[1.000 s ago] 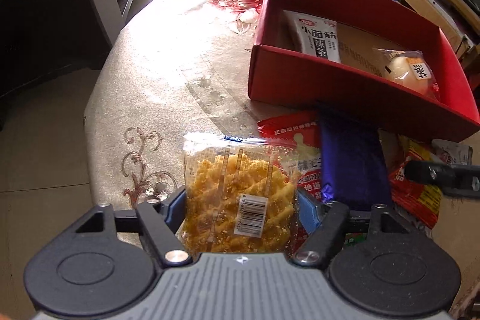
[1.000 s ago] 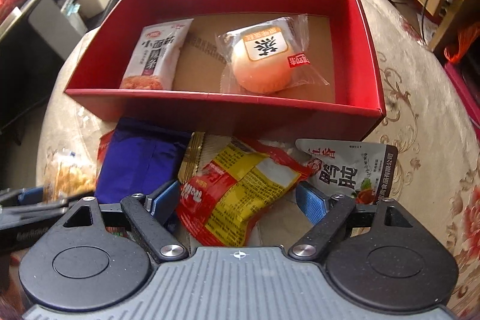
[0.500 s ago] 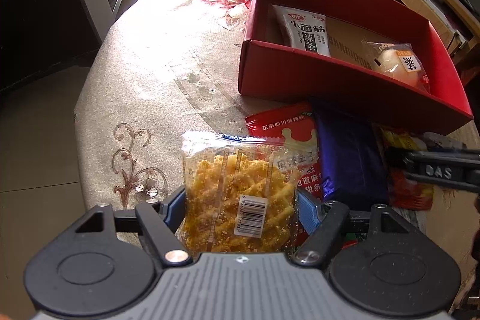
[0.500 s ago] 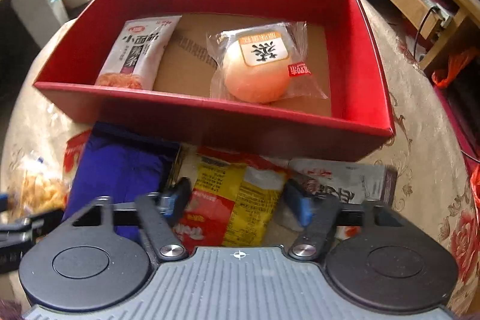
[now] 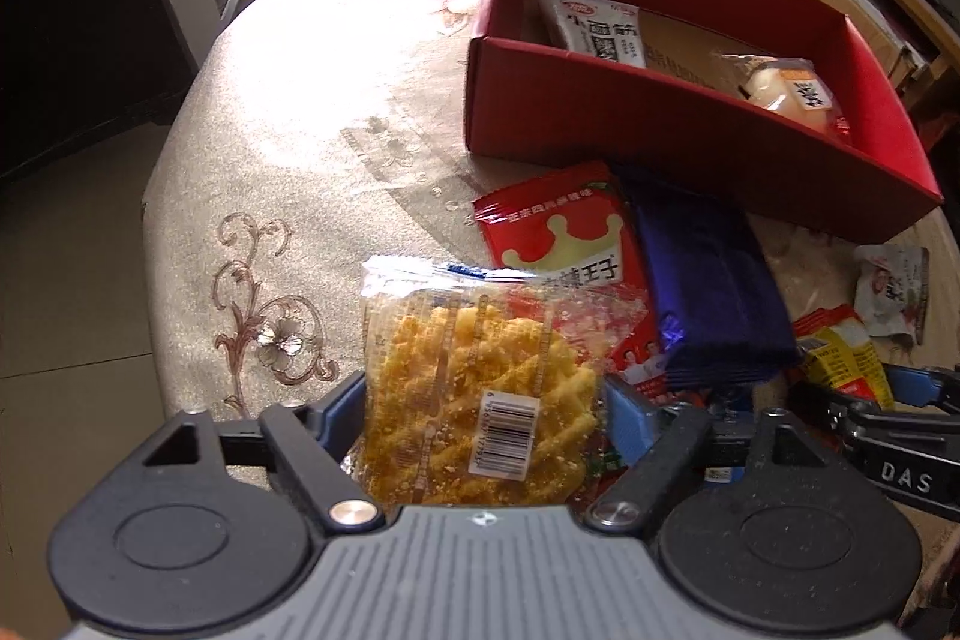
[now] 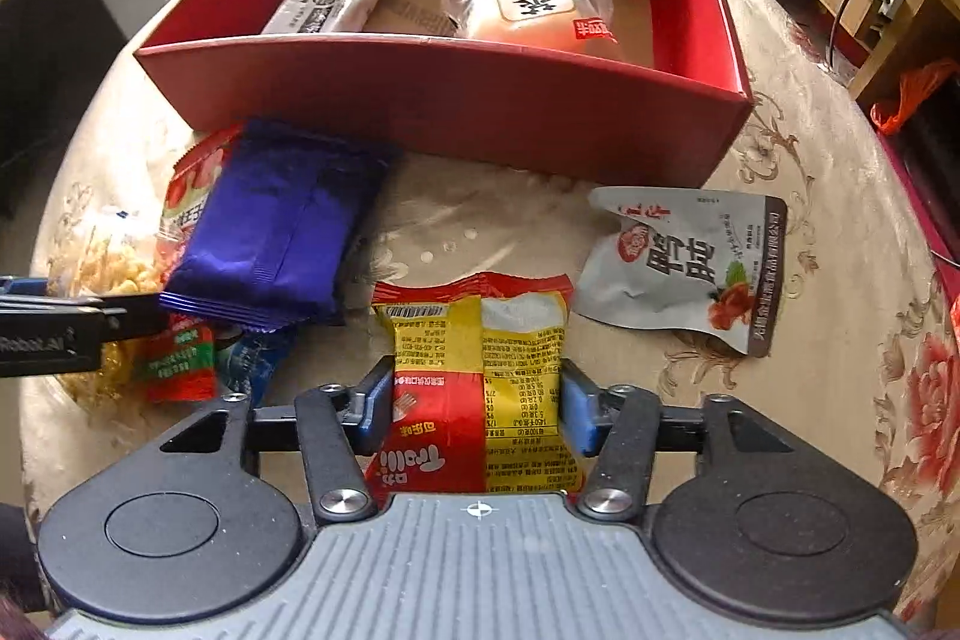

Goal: Organize snacks
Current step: 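Lift both bags and hold them above the table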

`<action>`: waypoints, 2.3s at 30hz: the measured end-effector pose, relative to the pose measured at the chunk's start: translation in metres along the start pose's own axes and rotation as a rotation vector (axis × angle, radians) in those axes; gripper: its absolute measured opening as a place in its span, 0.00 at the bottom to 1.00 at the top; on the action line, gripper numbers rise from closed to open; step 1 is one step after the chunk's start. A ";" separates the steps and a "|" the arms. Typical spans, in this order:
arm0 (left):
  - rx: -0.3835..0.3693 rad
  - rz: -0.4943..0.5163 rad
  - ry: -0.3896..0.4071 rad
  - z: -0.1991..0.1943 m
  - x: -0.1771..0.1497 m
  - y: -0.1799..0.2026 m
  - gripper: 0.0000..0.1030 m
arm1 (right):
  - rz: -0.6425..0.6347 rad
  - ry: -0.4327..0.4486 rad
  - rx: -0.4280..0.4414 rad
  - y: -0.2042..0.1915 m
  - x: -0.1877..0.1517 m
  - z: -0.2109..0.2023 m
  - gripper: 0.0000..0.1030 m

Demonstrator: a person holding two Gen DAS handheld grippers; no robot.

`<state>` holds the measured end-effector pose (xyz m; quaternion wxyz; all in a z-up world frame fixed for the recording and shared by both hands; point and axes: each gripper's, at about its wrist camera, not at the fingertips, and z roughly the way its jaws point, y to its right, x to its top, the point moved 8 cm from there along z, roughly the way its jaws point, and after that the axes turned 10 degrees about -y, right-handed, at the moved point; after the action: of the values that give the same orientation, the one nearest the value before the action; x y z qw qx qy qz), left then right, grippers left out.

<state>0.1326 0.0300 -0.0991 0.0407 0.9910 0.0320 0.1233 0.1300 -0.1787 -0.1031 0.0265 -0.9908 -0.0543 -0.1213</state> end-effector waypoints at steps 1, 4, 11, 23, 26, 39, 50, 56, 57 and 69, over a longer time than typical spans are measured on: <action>0.004 -0.009 0.002 0.001 0.000 -0.001 0.83 | -0.001 -0.001 0.013 -0.001 0.000 0.001 0.72; -0.010 -0.029 0.004 0.003 0.000 -0.004 0.84 | -0.017 0.007 0.020 -0.004 0.001 0.002 0.80; -0.021 -0.022 0.001 0.003 -0.004 -0.007 0.85 | -0.061 0.002 0.045 -0.013 -0.005 0.010 1.00; -0.006 -0.021 -0.003 -0.005 -0.008 -0.010 0.71 | -0.034 -0.012 -0.034 -0.002 -0.007 -0.004 0.61; 0.016 -0.006 0.002 -0.009 -0.010 -0.006 0.68 | 0.001 -0.007 -0.028 0.004 -0.010 -0.007 0.60; -0.040 0.049 0.035 -0.028 -0.006 0.027 0.66 | -0.035 0.078 -0.016 -0.003 -0.008 -0.033 0.59; -0.037 0.101 0.089 -0.042 0.004 0.047 0.66 | -0.062 0.130 -0.017 -0.013 0.000 -0.043 0.59; -0.033 0.107 0.092 -0.041 0.005 0.049 0.66 | -0.064 0.132 -0.009 -0.015 0.003 -0.044 0.59; -0.033 0.106 0.093 -0.041 0.005 0.049 0.66 | -0.064 0.132 -0.009 -0.015 0.003 -0.044 0.59; -0.002 0.127 0.124 -0.048 0.005 0.050 0.66 | -0.073 0.140 -0.018 -0.016 0.002 -0.046 0.59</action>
<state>0.1283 -0.0159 -0.0467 0.0319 0.9815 -0.0285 0.1866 0.1195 -0.1653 -0.0576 0.0169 -0.9774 -0.0873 -0.1916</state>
